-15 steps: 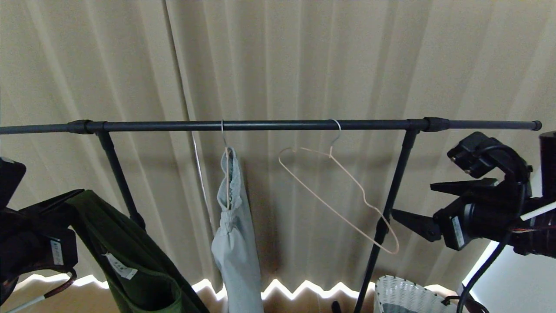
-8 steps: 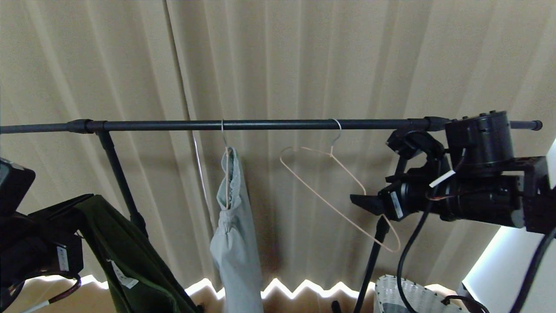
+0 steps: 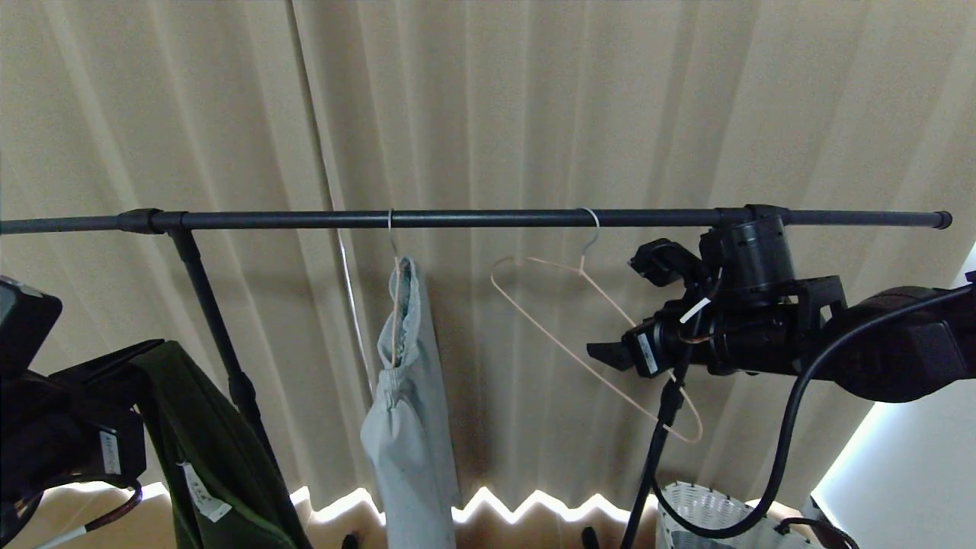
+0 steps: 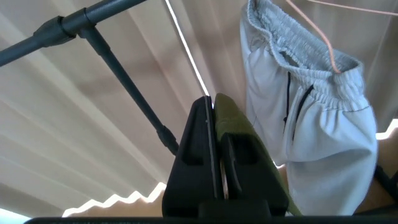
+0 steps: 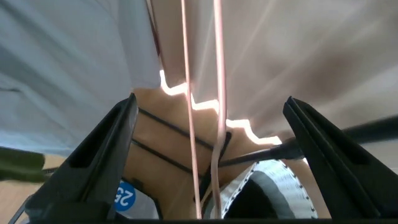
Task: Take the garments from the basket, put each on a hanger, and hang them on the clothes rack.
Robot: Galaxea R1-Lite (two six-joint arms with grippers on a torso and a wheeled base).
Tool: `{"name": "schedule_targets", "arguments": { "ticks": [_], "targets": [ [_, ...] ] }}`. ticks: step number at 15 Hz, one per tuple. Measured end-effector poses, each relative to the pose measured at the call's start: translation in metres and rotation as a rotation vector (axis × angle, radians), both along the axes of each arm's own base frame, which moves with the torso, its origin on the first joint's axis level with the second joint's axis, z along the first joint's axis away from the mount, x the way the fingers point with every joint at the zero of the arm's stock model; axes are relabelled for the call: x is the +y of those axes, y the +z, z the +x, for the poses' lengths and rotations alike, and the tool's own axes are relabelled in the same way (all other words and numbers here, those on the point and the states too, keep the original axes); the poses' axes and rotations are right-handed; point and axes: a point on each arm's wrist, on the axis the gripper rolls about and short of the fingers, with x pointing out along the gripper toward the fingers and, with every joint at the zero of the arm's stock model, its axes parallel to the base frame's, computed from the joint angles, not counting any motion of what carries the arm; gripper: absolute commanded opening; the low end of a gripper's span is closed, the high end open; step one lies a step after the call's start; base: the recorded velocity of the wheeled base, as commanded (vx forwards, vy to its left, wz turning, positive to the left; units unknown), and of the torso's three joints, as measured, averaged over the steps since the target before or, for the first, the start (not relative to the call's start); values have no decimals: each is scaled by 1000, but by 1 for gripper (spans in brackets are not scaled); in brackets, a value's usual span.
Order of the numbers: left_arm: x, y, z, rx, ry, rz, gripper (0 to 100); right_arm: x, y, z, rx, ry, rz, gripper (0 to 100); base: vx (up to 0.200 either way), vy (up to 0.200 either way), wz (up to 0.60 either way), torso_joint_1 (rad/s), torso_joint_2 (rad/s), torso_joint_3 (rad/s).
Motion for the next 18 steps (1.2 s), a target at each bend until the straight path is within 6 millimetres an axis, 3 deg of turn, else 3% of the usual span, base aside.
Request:
{"name": "schedule_targets", "arguments": {
  "ticks": [5,6,18],
  "targets": [
    [0,-1,0,3,0,1,0,1,-12,4,24,-3,-13,100,0,0,0,0,0,0],
    [0,-1,0,2,0,1,0,2,-12,5,26,-3,-14,0,0,0,0,0,0,0],
    [1,1,-3,-10,6,-1,0,-2,2,2,-29,-13,6,0,0,0,0,0,0,0]
  ]
}}
